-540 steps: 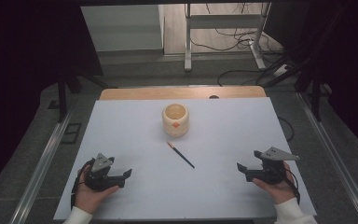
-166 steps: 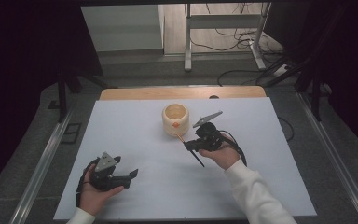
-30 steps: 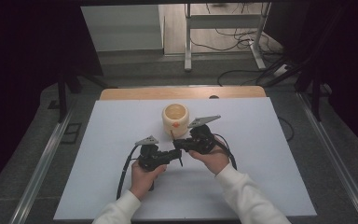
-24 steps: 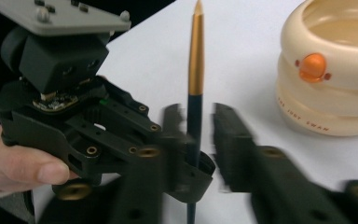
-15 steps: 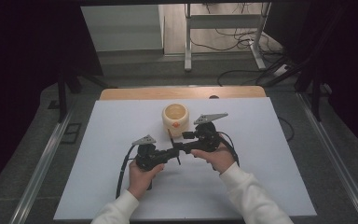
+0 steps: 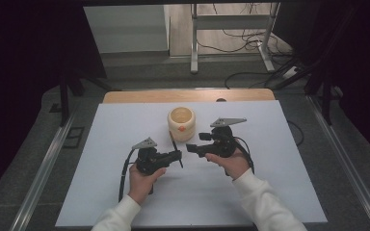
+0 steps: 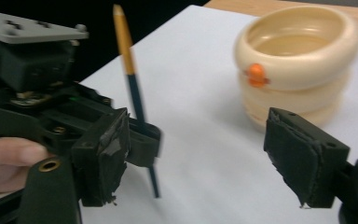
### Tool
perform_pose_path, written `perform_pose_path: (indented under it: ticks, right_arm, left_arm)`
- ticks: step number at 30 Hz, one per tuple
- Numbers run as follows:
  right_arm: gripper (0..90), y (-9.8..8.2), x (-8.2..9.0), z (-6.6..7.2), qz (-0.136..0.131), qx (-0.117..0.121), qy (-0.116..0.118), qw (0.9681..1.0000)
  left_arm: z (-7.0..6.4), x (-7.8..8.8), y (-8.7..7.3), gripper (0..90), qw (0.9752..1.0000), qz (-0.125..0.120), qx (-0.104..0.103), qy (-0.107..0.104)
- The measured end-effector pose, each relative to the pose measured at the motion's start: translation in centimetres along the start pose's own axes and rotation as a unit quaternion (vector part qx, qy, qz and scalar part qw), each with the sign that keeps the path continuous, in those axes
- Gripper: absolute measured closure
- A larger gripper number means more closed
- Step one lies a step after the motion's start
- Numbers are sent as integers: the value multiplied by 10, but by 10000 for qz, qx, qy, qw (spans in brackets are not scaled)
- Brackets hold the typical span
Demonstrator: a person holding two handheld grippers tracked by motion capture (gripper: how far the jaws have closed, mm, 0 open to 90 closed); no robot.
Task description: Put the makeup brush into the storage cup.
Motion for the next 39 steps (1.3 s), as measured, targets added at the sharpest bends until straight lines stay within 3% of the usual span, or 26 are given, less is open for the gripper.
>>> perform_pose_path:
  ticks: [2, 4, 5, 6, 7, 8, 10, 12, 21, 28, 39]
  right_arm:
    - [236, -1, 1, -6, -71, 33, -134, 9999]
    - [256, -3, 2, -12, -41, 221, -389, 9990]
    - [240, -4, 2, -13, -18, 217, -418, 9989]
    - [168, -5, 2, -13, -52, 149, -529, 9985]
    - [160, -5, 3, -15, -191, 278, -708, 9969]
    - [205, -6, 3, -15, -168, 324, -768, 9964]
    - [179, -8, 3, -14, -81, 249, -583, 9980]
    - [158, -10, 4, -15, -99, 292, -649, 9974]
    - [126, -20, 18, -21, -43, 157, -425, 9990]
    - [107, -32, 35, -34, -83, 224, -518, 9984]
    - [107, -58, 65, -61, -182, 124, -763, 9968]
  left_arm:
    - [0, 0, 0, 839, 10000, 22, -46, 19]
    - [0, 0, -1, 839, 10000, 42, -76, 31]
    - [0, 1, -1, 839, 9999, 52, -92, 29]
    - [0, 1, -1, 839, 9999, 61, -108, 20]
    - [0, 1, -1, 839, 9999, 71, -136, 25]
    - [0, 1, 0, 839, 9998, 81, -175, 27]
    - [0, 2, -1, 839, 9997, 96, -206, 25]
    - [0, 2, -1, 839, 9997, 102, -214, 25]
    - [3, 8, 0, 839, 9998, 64, -199, 64]
    - [5, 12, 1, 840, 9998, 40, -197, 91]
    - [6, 14, 3, 841, 9998, 4, -182, 95]
Point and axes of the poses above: each handheld gripper's, and its own axes: x roughly backward along the jaws, y roughly out of its top, z roughly to its left, the point moved 7 cm from there along -x, roughly forward along the jaws, and after that the axes turned 14 degrees about -x, right-handed, at the moved point
